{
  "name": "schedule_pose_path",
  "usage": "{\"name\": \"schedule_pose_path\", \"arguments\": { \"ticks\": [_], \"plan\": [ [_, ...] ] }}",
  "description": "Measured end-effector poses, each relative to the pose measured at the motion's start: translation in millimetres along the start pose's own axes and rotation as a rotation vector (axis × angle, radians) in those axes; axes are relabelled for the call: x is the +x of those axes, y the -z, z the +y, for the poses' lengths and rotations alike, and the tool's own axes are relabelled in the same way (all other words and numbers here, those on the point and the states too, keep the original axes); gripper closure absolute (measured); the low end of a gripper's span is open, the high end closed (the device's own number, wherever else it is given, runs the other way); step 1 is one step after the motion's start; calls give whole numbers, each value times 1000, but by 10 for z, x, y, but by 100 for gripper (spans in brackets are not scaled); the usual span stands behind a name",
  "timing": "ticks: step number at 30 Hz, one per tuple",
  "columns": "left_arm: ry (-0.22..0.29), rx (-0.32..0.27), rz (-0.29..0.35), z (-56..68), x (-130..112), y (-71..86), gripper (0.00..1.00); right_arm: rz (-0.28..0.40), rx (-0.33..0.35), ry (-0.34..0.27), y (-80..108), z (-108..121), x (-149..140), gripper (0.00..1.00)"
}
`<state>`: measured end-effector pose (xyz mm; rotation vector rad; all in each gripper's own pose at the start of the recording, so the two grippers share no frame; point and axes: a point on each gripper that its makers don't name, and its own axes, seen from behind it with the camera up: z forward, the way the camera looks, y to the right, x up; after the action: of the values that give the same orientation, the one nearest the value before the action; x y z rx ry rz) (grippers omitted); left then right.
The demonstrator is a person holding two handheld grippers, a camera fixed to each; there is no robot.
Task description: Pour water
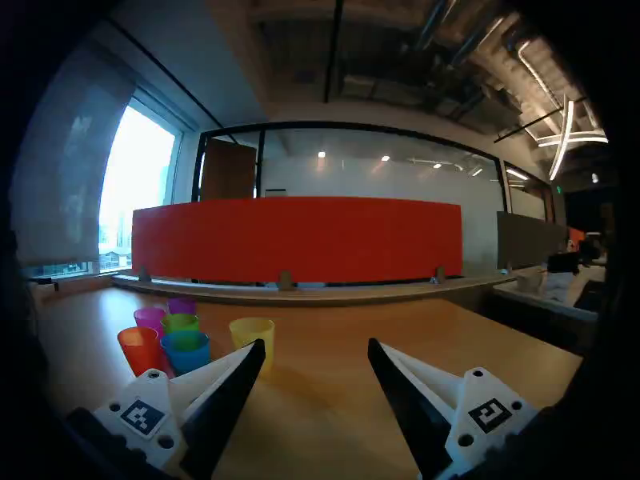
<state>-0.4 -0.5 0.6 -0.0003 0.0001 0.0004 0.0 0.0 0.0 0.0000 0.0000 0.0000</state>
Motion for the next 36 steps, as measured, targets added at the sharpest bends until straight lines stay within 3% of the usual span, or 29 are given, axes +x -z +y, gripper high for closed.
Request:
{"name": "schedule_pose_path", "arguments": {
  "ticks": [17,24,36],
  "plan": [
    [-3,-20,1,50,0,-5,10,1,1,2,1,-17,18,1],
    [-45,-39,0,89,91,-7,10,0,6,16,-17,-42,28,1],
    [3,-87,-9,178,298,-34,10,13,55,48,-52,-175,354,1]
  ]
}}
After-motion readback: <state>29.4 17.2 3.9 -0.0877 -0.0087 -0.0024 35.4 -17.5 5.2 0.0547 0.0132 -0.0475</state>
